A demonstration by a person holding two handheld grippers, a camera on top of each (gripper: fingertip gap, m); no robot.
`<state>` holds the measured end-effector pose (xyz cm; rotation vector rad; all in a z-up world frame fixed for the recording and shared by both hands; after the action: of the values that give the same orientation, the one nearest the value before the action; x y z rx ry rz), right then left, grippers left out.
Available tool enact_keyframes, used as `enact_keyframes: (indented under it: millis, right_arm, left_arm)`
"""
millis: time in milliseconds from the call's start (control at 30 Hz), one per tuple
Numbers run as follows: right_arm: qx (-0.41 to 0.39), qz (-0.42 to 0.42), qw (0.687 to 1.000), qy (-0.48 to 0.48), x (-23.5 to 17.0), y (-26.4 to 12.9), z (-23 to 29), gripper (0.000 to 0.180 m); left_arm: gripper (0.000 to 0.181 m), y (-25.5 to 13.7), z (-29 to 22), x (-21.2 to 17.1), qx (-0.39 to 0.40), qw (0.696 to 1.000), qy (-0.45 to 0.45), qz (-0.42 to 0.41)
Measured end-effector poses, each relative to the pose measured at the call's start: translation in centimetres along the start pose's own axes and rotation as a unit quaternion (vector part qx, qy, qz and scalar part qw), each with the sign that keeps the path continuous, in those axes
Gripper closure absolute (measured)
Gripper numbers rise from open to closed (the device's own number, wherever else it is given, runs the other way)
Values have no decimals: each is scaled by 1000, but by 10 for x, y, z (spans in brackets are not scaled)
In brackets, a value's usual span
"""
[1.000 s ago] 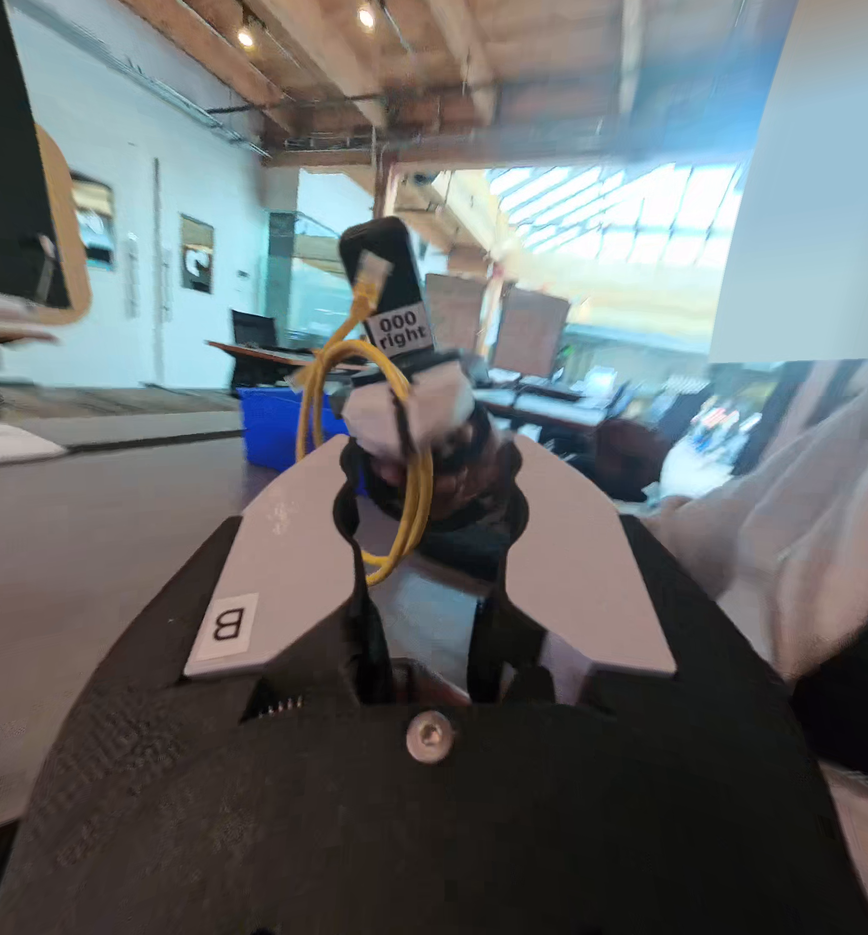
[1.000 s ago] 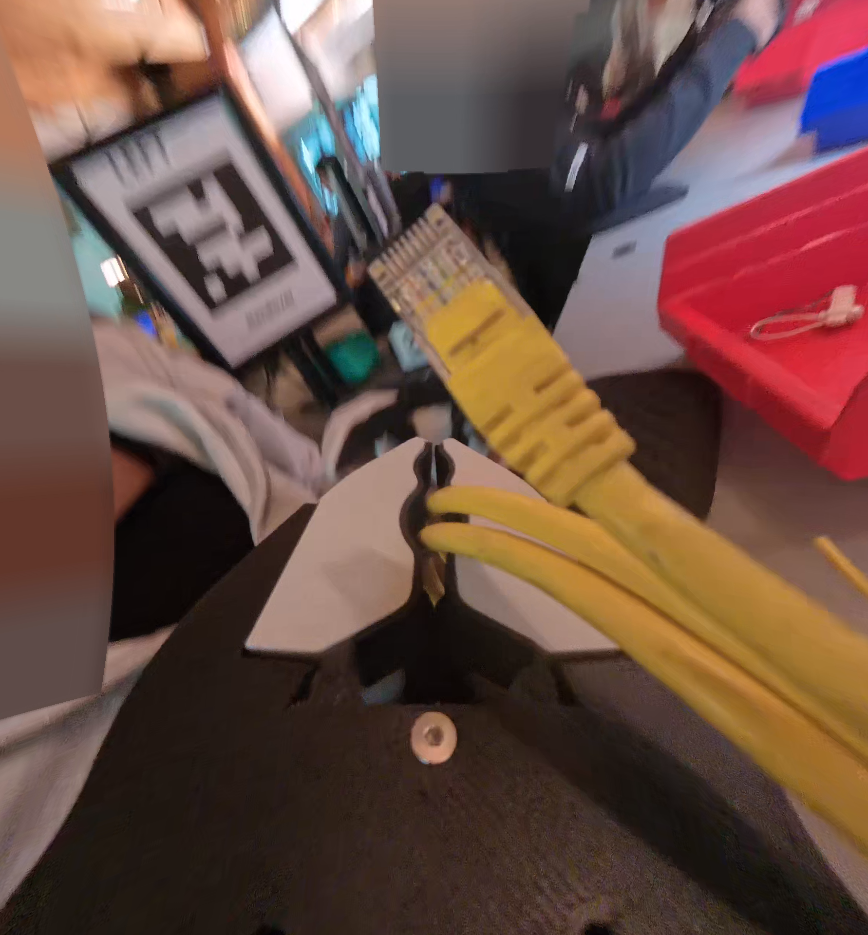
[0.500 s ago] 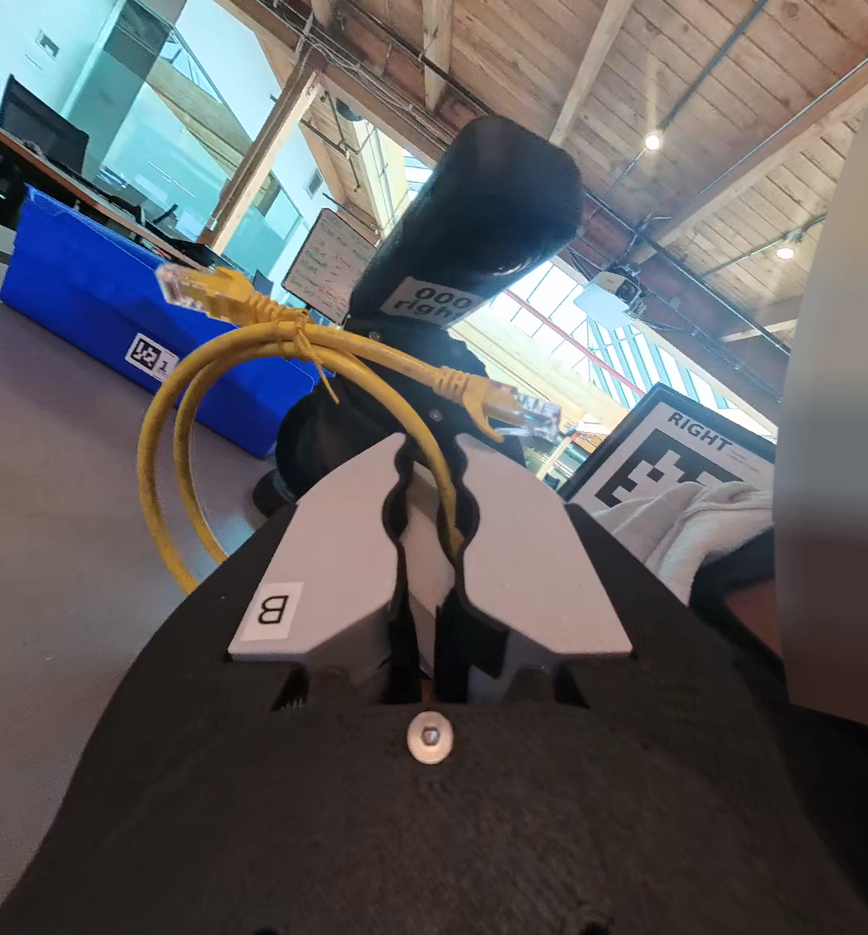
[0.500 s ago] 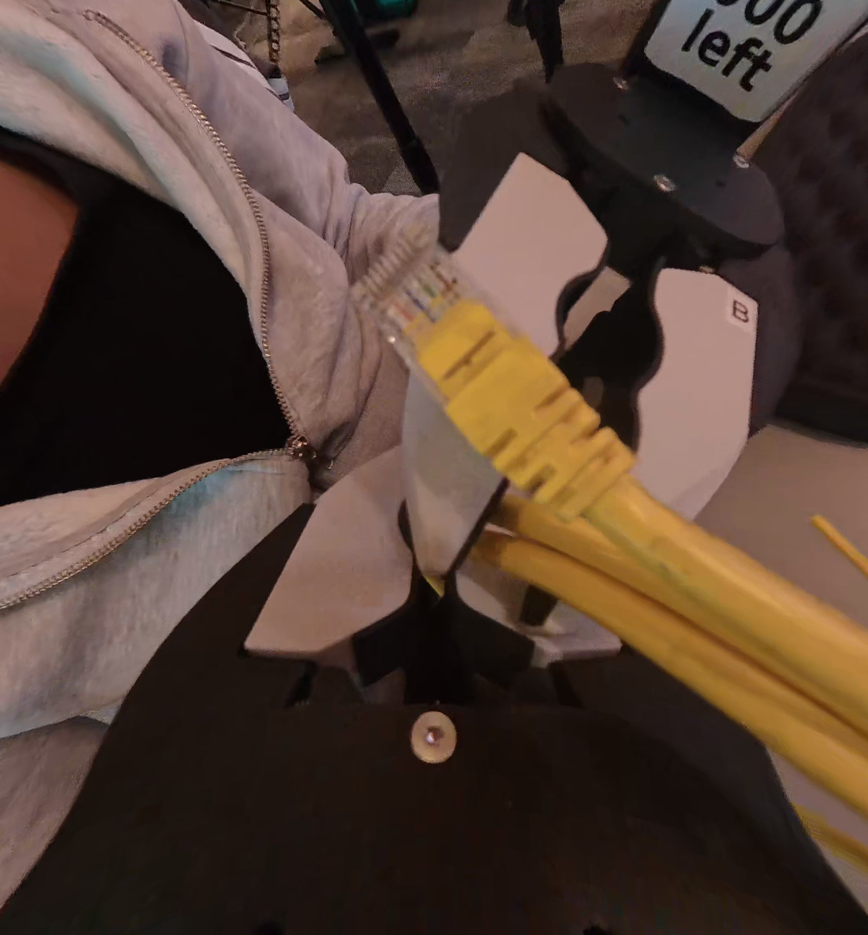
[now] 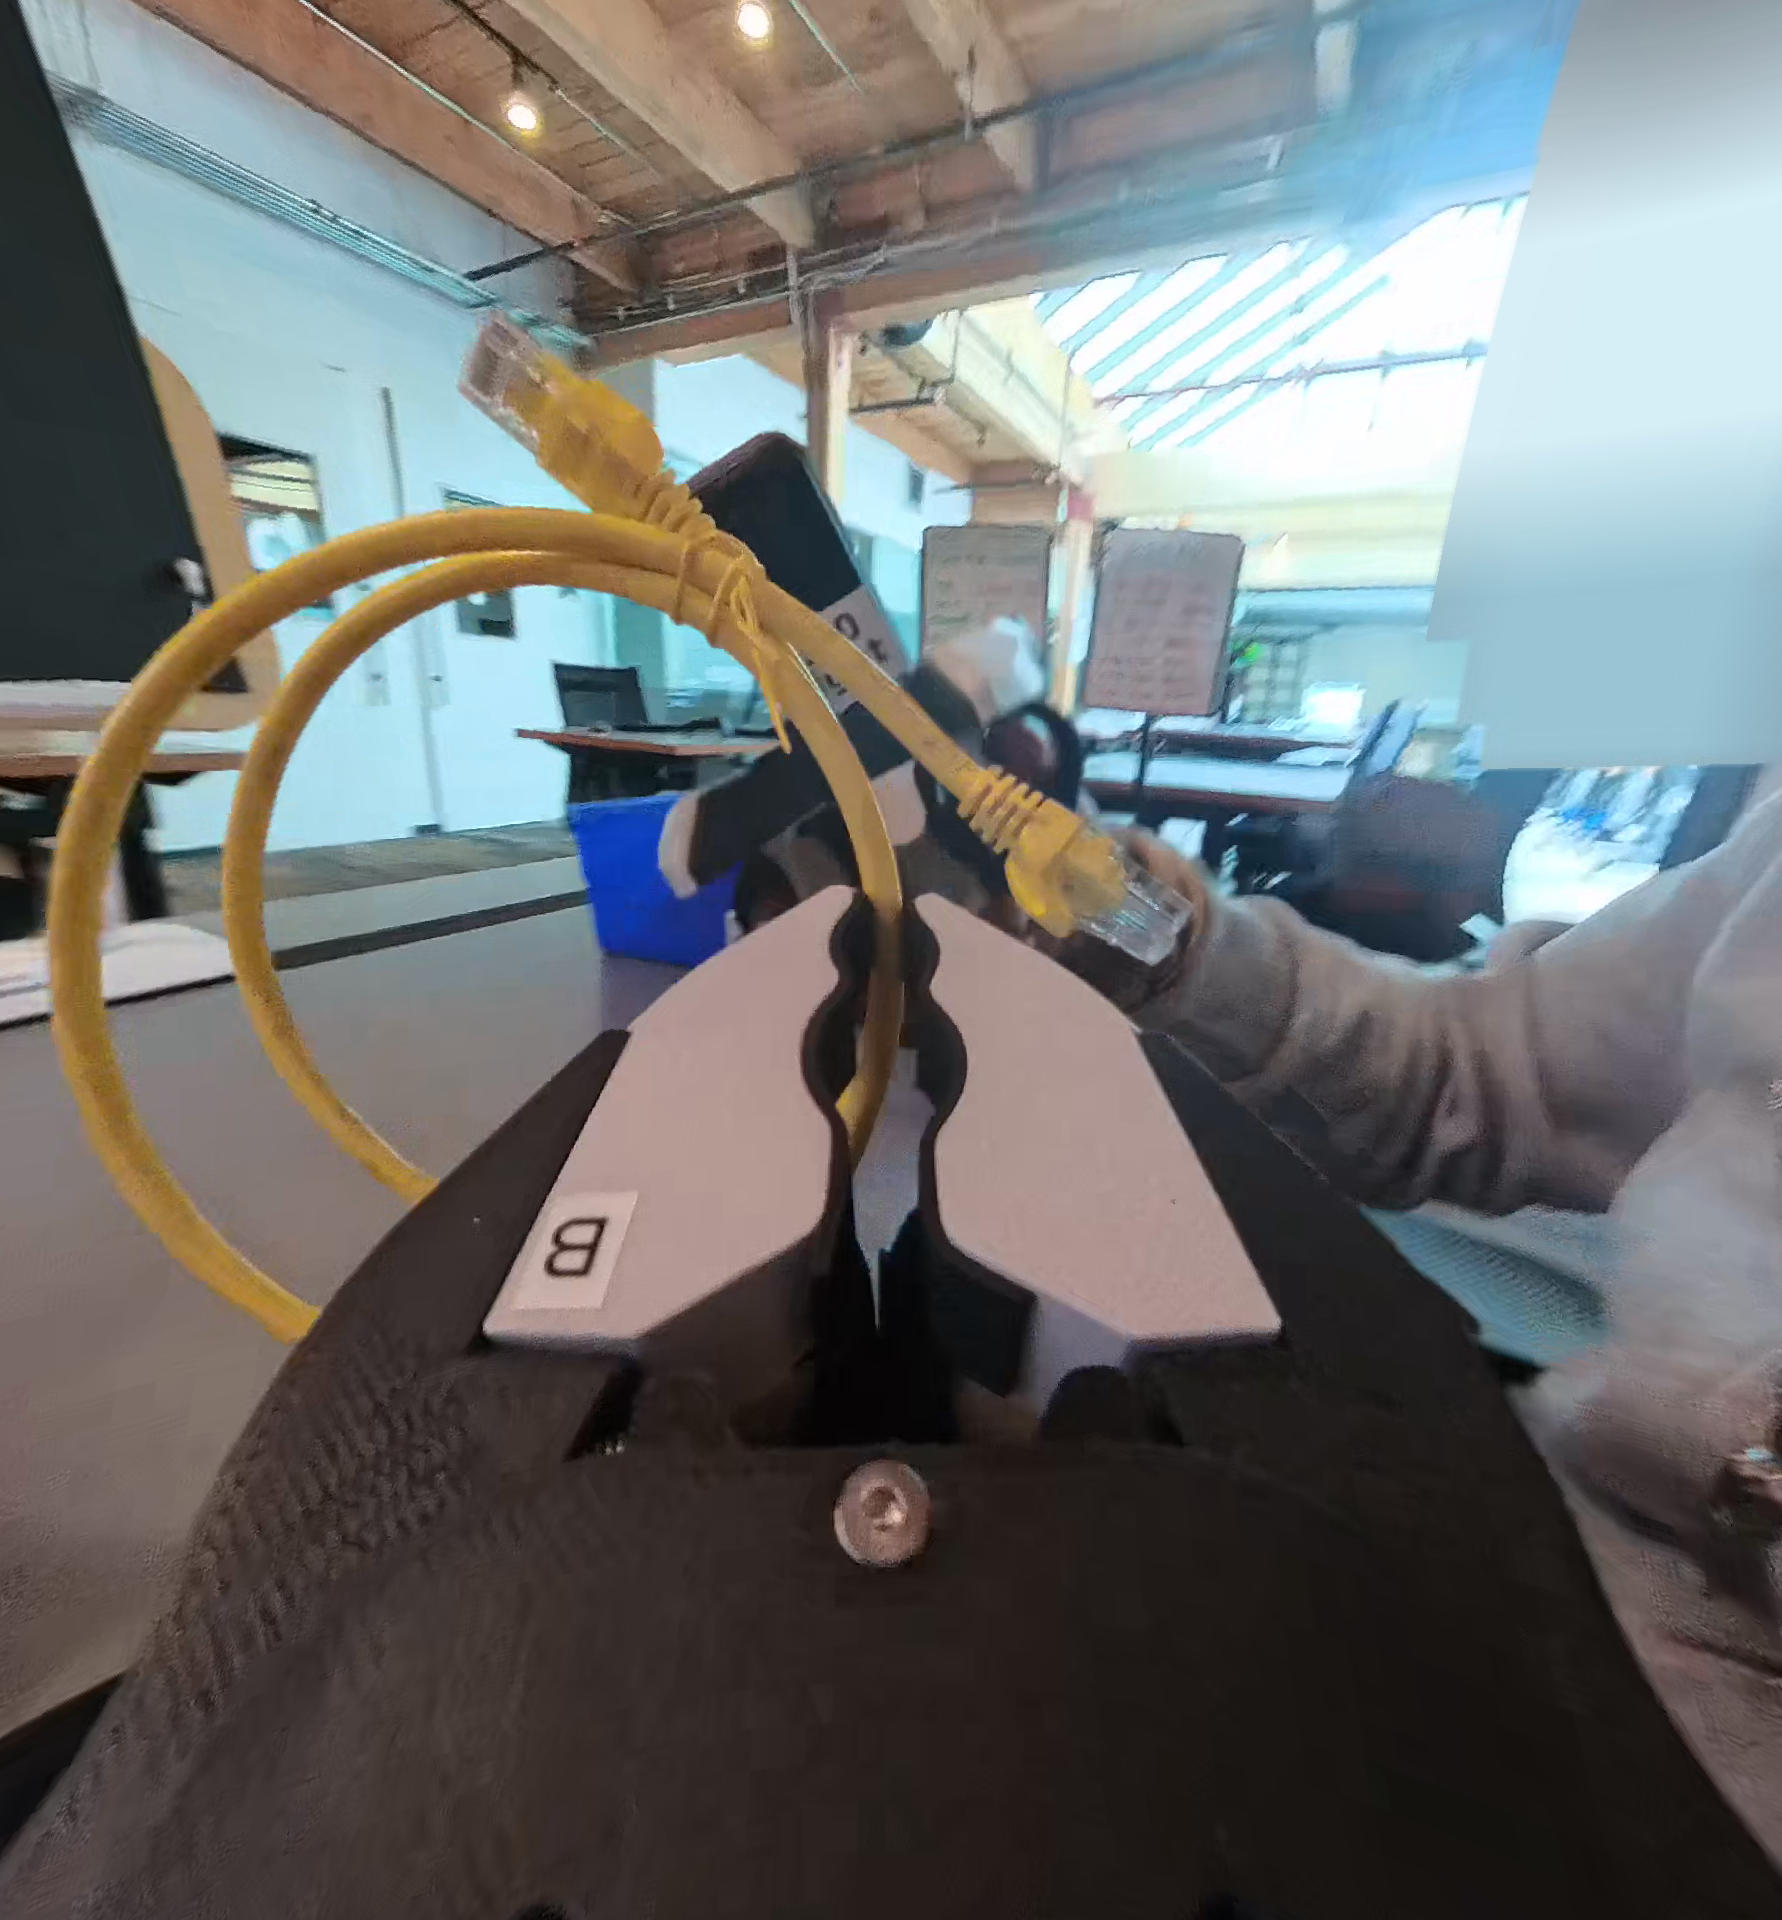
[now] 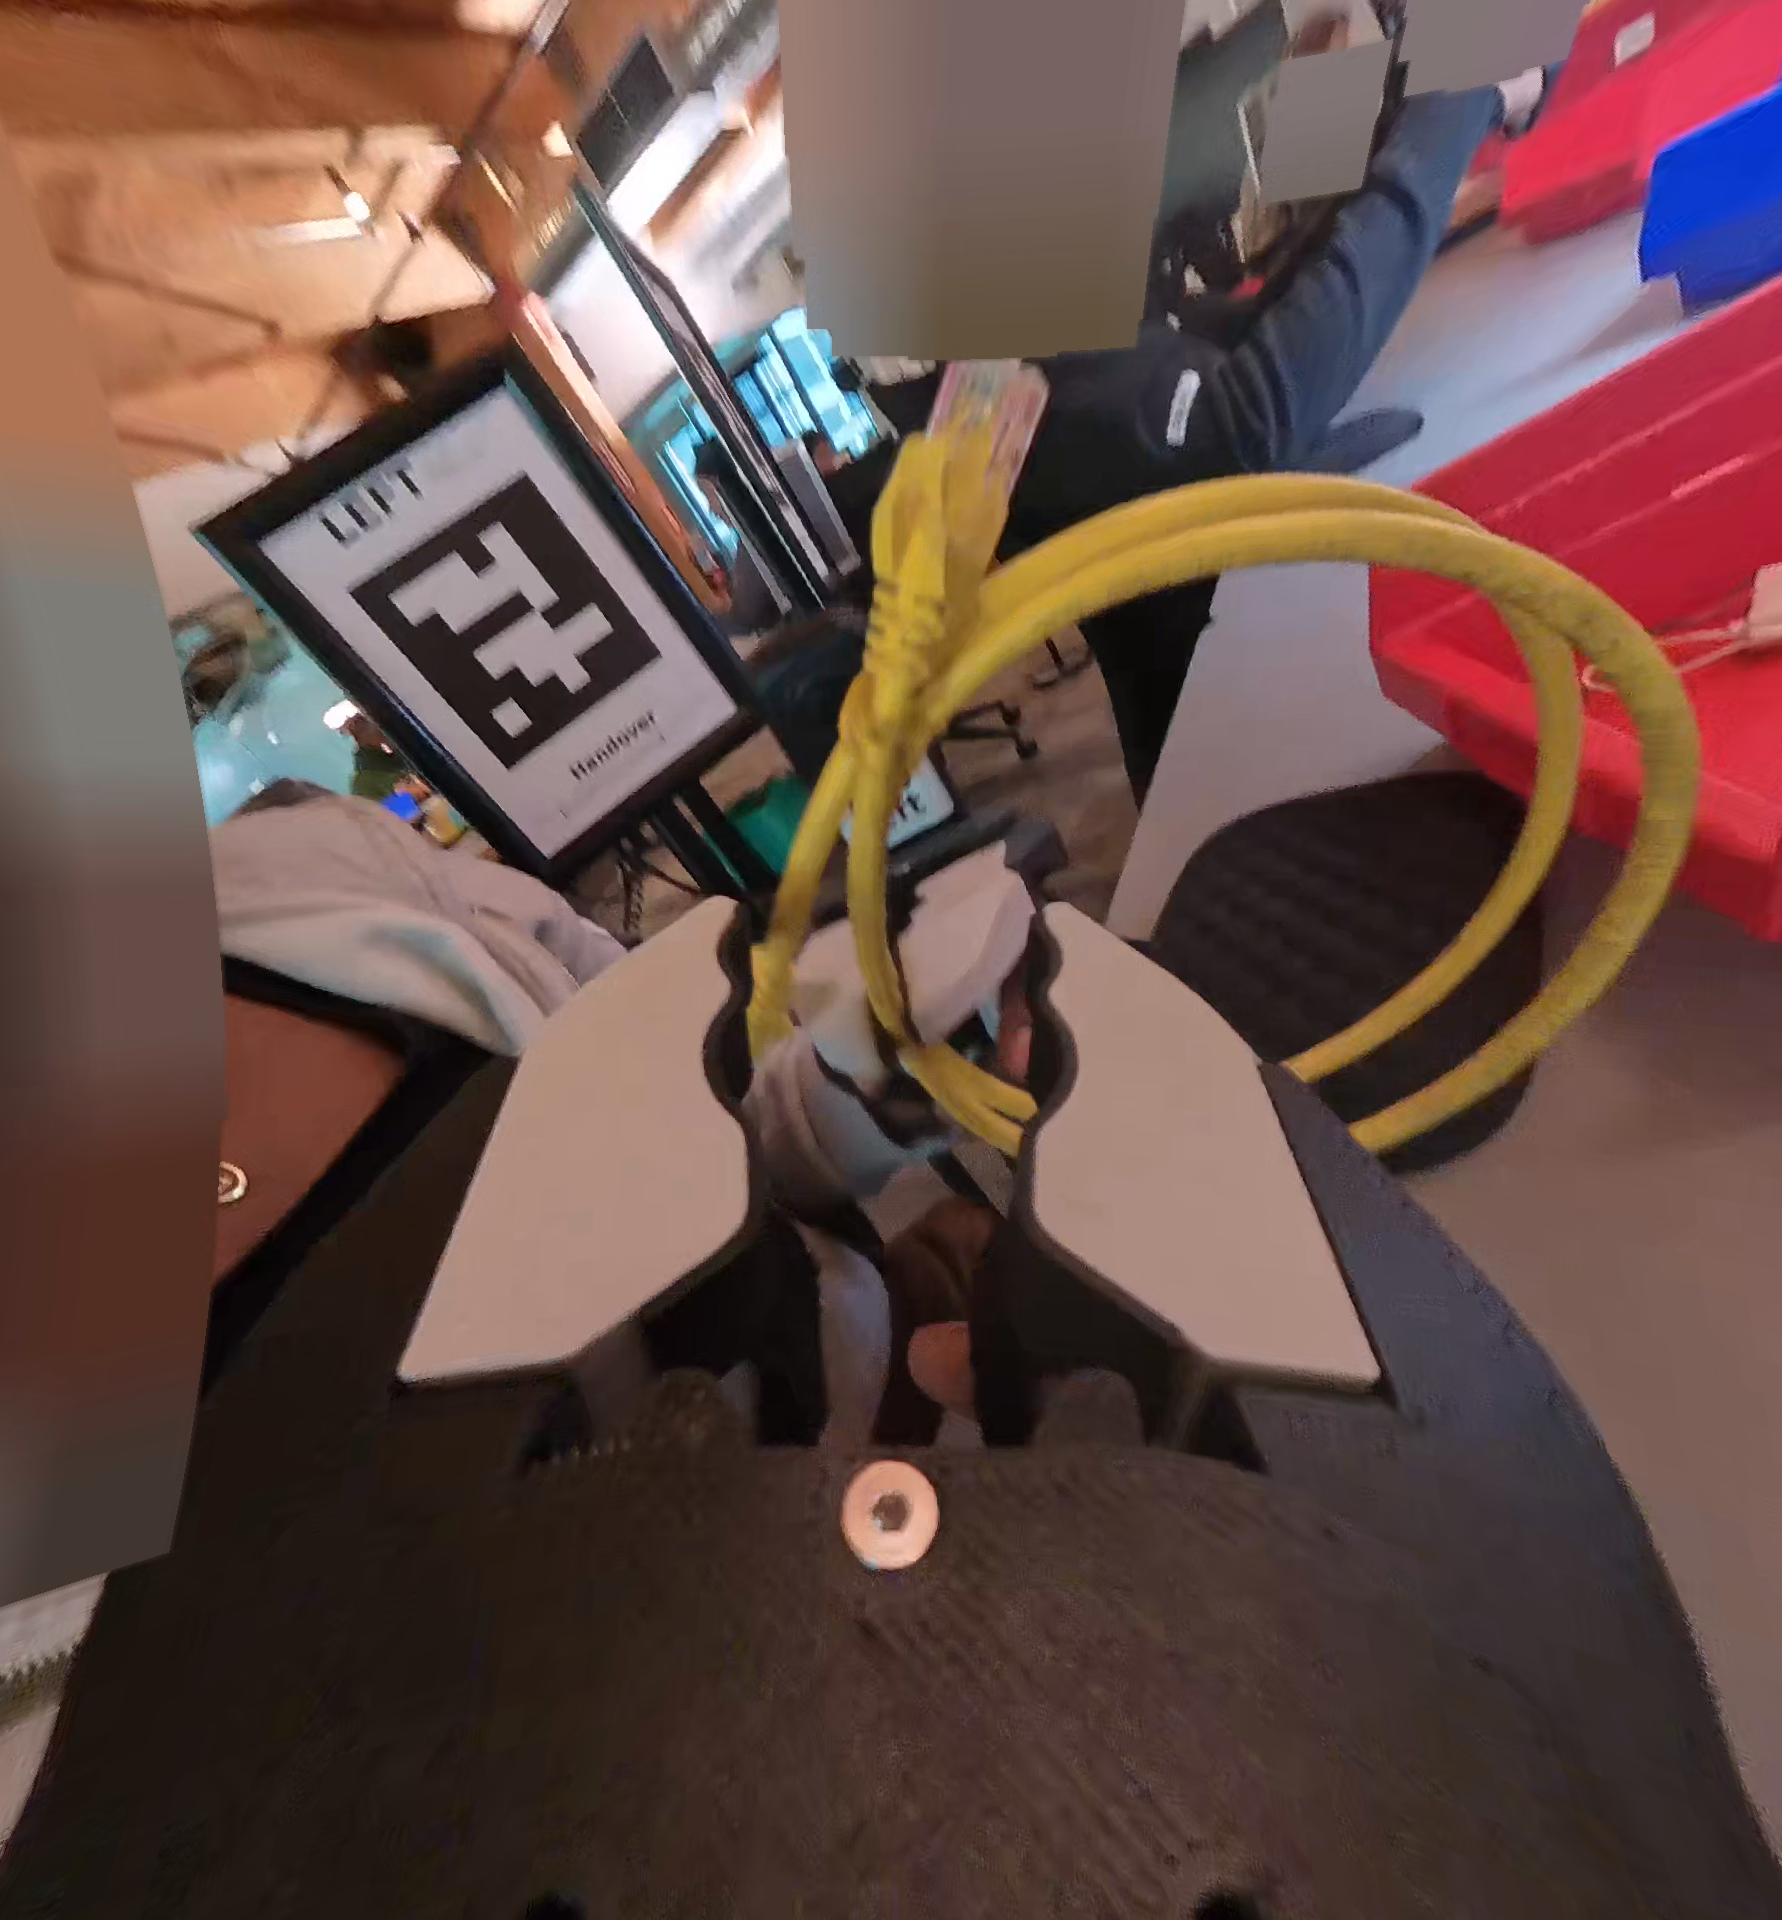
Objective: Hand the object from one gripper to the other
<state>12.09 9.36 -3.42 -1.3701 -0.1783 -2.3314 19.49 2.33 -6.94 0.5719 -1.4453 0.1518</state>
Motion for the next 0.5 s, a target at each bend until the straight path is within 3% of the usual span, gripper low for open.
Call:
enact_keyframes:
  millis: [100, 133, 233, 367, 433, 500]
  right_arm:
    - [45, -39, 998, 25, 3, 3, 7, 144]
    - [48, -35, 998, 24, 1, 4, 6, 163]
    - [32, -1, 999, -34, -6, 4, 7, 166]
    - [-9, 51, 984, -170, -14, 2, 15, 168]
    - [-68, 94, 961, -251, -23, 6, 12, 167]
    - [-77, 131, 932, -329, -36, 13, 14, 167]
  left_arm:
    - [175, 6, 1, -12, 34, 996, 57, 60]
    - [175, 8, -1, -15, 31, 994, 76, 68]
    - [173, 7, -3, -20, 14, 994, 77, 80]
    - [143, -8, -1, -3, -65, 997, -46, -19]
    - [133, -12, 0, 5, -93, 987, -120, -47]
    - [127, -10, 0, 7, -114, 975, -180, -58]
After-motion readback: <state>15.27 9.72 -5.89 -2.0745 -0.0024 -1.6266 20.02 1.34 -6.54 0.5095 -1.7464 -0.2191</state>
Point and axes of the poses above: each gripper's, where its closed fingertips meet, y out along the fingers, x out of its top, z = x × y across the jaws, the point moved 6 cm from there along -y, back along the fingers, and after that the axes turned 13 degrees about -x, right-handed, at the moved point
